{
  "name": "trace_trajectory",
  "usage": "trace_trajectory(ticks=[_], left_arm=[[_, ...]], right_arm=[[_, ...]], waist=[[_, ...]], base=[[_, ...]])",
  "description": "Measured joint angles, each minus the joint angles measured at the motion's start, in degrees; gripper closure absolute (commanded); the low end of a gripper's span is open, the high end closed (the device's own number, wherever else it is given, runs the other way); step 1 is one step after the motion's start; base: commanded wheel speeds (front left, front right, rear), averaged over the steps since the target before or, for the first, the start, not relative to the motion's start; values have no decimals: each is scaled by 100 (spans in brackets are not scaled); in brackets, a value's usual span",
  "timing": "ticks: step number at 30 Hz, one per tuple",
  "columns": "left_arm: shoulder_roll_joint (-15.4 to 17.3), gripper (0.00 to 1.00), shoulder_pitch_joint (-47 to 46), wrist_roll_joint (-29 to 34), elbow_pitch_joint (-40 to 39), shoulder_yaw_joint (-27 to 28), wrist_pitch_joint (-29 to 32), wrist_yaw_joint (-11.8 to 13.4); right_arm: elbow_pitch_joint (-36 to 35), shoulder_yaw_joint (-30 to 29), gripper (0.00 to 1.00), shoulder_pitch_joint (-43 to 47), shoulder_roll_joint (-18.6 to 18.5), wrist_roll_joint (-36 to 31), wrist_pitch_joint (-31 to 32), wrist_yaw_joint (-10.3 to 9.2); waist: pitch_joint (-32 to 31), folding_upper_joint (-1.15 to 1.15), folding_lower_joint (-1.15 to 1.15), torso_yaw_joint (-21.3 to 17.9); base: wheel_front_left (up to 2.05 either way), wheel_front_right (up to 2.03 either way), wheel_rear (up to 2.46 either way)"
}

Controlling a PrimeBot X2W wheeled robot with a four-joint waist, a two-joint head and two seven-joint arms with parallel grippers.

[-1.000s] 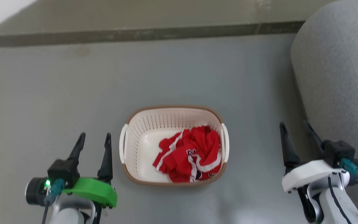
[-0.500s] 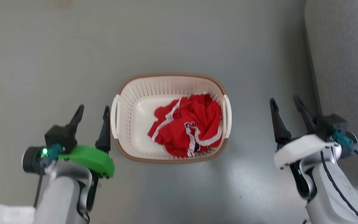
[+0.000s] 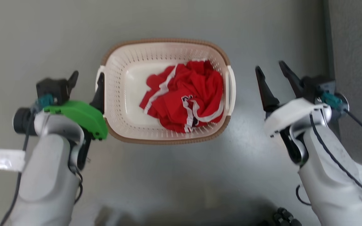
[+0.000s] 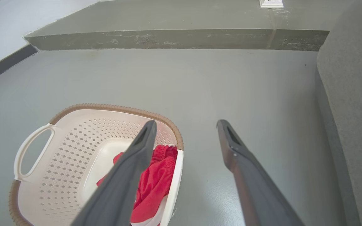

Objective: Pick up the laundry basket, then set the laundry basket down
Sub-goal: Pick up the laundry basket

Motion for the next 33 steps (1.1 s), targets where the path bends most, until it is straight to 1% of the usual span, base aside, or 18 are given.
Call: trace_trajectory(ticks=[4,11,15,17,22,31,33], left_arm=[[35,0,-353,-4,368,3,134,-121],[118,0,-817,-10,981,5,345,-237],[141,0,-1036,-87,1289,53,397,-245],[171,0,-1113,-99,1447,64,399,-292],[186,0,-1244,-102,1706,58,446,-337],[220,0,-1597,-102,2296,9,500,-396],[219,0,-1688,-102,2395,0,499,-400]], right_arm=[[288,122,0,-315,-2,29,2,34],[775,461,0,-609,-4,279,40,81],[947,641,0,-802,-11,389,29,86],[1028,713,0,-885,-5,487,-21,87],[1194,859,0,-1006,-14,614,-42,135],[1570,1367,0,-1419,-15,870,-52,152],[1640,1400,0,-1489,-19,917,-52,176]], waist=[[308,0,0,-51],[731,0,0,-161],[914,0,0,-217],[993,0,0,-246],[1129,0,0,-290],[1413,0,0,-381],[1468,0,0,-391]], base=[[0,0,0],[0,0,0],[0,0,0],[0,0,0],[0,0,0],[0,0,0],[0,0,0]])
